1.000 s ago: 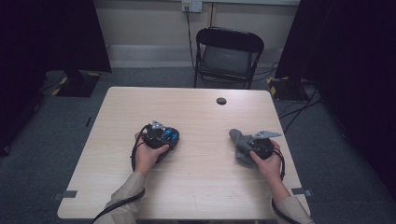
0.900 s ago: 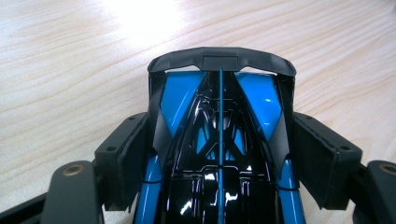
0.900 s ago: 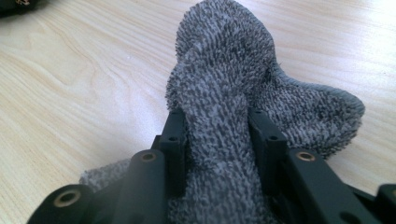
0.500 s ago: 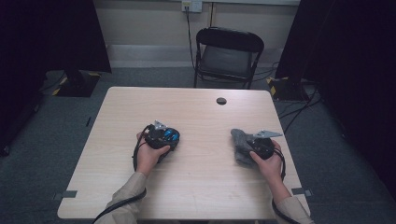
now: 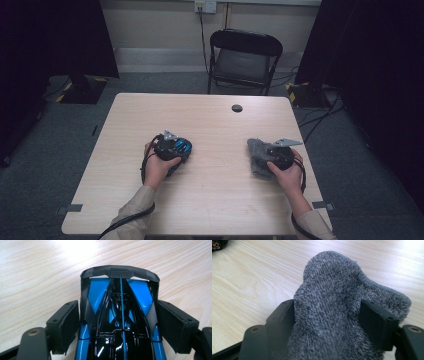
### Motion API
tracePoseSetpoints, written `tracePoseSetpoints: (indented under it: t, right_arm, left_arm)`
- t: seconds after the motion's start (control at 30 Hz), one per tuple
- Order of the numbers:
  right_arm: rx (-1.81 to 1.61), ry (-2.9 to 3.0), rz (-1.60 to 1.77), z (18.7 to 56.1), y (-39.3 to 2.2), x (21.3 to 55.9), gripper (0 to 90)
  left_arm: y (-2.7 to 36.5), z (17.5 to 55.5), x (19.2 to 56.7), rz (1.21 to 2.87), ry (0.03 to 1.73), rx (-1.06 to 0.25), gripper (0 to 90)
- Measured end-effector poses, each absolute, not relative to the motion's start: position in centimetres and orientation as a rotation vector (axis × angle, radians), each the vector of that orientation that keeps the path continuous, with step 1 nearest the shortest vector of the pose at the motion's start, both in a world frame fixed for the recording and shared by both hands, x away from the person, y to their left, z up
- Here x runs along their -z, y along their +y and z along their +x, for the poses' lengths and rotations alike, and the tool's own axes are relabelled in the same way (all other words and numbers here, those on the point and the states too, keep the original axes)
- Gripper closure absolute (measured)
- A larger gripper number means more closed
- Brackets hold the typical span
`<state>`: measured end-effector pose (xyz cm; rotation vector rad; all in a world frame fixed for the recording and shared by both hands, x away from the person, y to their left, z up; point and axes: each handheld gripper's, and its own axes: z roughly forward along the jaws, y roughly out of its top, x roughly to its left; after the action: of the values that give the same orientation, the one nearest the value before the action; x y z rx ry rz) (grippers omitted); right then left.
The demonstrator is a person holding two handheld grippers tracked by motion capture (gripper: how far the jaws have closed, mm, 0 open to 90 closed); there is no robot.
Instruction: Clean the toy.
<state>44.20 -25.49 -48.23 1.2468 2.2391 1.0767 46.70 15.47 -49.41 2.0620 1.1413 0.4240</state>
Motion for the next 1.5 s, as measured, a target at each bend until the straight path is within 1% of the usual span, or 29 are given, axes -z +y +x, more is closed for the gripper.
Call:
tracePoseSetpoints:
  t: [0.17, 0.23, 0.5, 0.73, 0.9, 1.0, 1.27, 1.5]
  right_arm:
    - [-1.074, 2.239, 1.241, 44.2, -25.8, 47.7, 25.8]
    - [-1.074, 2.243, 1.239, 44.1, -25.9, 47.5, 25.0]
    - [-1.085, 2.245, 1.24, 44.0, -26.3, 47.0, 24.6]
    - [-1.085, 2.252, 1.218, 43.8, -26.0, 46.5, 24.0]
    - [-1.11, 2.249, 1.227, 43.6, -25.8, 45.9, 22.3]
    - [-1.117, 2.259, 1.218, 43.5, -25.7, 45.5, 20.6]
    - [-1.139, 2.289, 1.207, 43.0, -25.4, 44.7, 18.6]
    - [-1.139, 2.309, 1.176, 42.2, -25.7, 44.3, 18.4]
  left_arm:
    - [15.3, 46.7, 49.0, 2.083, 1.126, -0.444, 21.2]
    - [15.3, 46.7, 48.8, 2.063, 1.132, -0.439, 20.9]
    - [15.8, 46.6, 47.7, 2.022, 1.15, -0.434, 19.0]
    - [16.4, 46.1, 46.7, 2.018, 1.145, -0.431, 18.5]
    - [17.1, 45.5, 45.8, 2.004, 1.138, -0.4, 18.0]
    - [17.4, 44.9, 45.5, 1.996, 1.127, -0.387, 16.1]
    - [18.3, 43.9, 45.2, 2.002, 1.108, -0.377, 16.0]
    - [19.4, 42.9, 44.7, 2.008, 1.113, -0.343, 15.9]
